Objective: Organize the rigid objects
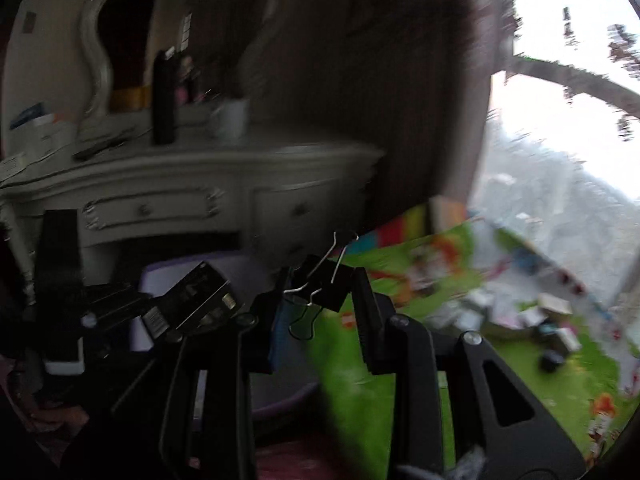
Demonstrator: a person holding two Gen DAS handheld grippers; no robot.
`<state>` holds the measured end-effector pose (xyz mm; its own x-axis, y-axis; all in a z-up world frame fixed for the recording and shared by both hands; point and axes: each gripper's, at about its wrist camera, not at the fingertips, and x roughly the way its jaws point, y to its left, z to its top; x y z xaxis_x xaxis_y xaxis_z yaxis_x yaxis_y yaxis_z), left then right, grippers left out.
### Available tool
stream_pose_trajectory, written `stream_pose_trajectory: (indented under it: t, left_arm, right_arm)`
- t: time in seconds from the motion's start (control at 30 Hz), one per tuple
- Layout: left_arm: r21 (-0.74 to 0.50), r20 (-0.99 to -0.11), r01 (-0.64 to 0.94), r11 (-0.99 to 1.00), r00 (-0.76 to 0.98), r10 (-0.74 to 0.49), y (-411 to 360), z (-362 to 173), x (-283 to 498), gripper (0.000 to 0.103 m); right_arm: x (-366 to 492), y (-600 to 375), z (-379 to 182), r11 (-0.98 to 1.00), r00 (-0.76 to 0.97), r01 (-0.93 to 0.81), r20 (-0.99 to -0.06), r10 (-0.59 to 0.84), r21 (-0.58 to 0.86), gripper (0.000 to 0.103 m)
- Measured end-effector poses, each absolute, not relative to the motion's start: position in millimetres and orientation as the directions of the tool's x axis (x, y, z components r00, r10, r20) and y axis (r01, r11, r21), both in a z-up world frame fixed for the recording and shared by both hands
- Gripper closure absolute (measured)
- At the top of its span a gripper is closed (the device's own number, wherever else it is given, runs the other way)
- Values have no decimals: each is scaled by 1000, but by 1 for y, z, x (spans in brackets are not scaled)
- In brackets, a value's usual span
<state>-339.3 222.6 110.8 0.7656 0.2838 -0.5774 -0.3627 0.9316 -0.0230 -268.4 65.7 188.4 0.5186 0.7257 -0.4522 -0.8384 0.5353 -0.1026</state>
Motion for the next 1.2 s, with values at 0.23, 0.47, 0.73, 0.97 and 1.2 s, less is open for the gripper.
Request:
stream_pose_trajectory:
  t: [0.23, 0.47, 0.73, 0.97, 1.2]
  left_arm:
    - [-85, -700, -465, 881, 657, 279, 275, 79, -350, 63]
    - [-107, -794, -508, 855, 560, 234, 298, 50, -355, 63]
    - [-85, -842, -563, 822, 482, 243, 311, 38, -353, 17]
    - [-52, -827, -589, 807, 478, 295, 314, 42, -352, 16]
    - [-16, -825, -566, 824, 473, 309, 302, 45, -346, 16]
  right_arm:
    - [-276, 142, 136, 374, 336, -923, -658, 674, -88, 70]
    - [-269, 171, 94, 317, 211, -948, -780, 589, -17, 70]
    - [-268, 190, 67, 324, 157, -945, -809, 567, 44, 62]
    - [-260, 178, 65, 370, 150, -925, -809, 568, 88, 37]
    - [-250, 153, 70, 416, 189, -905, -795, 577, 87, 28]
